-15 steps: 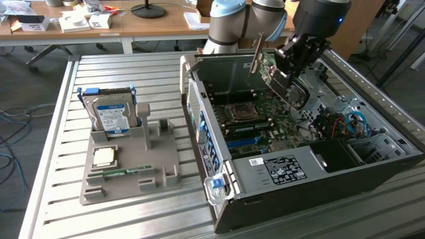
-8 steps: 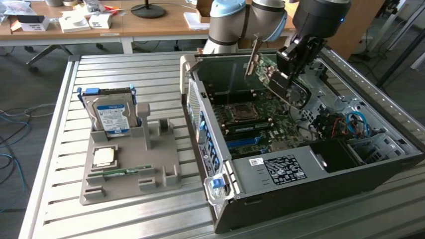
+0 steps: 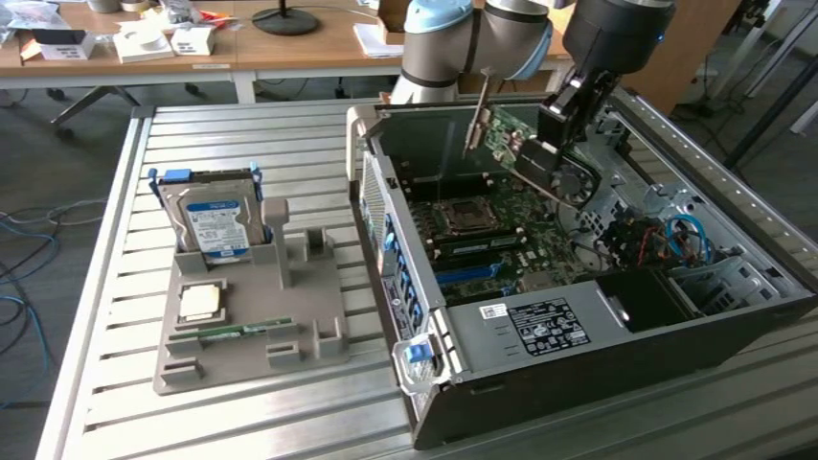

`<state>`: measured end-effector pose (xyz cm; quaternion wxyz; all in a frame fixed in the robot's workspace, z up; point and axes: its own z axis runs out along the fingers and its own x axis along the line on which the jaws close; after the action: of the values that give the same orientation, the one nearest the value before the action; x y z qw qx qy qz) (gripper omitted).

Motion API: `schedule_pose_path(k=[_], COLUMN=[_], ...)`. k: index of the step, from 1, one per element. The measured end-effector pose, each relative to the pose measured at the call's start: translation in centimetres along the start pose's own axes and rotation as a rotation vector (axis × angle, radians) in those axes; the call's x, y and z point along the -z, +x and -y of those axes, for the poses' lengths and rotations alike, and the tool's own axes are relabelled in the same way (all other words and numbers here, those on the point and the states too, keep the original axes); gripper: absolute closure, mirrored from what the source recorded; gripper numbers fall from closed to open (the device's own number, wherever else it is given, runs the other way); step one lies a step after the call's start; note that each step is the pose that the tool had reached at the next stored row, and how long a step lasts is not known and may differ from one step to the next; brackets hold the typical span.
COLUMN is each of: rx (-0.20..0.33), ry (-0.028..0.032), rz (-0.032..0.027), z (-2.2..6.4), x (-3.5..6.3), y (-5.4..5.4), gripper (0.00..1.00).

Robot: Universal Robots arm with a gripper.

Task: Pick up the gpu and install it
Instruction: 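Insert the gpu into the slot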

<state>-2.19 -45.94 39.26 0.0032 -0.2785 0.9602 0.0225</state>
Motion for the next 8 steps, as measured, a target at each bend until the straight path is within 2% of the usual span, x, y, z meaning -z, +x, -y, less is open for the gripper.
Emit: schedule_pose_path(k=[8], rx=[0.145], ry=[-0.0014], rz=[-0.0068], z=[0.00], x=[-0.05], y=[0.00], gripper=[0.74])
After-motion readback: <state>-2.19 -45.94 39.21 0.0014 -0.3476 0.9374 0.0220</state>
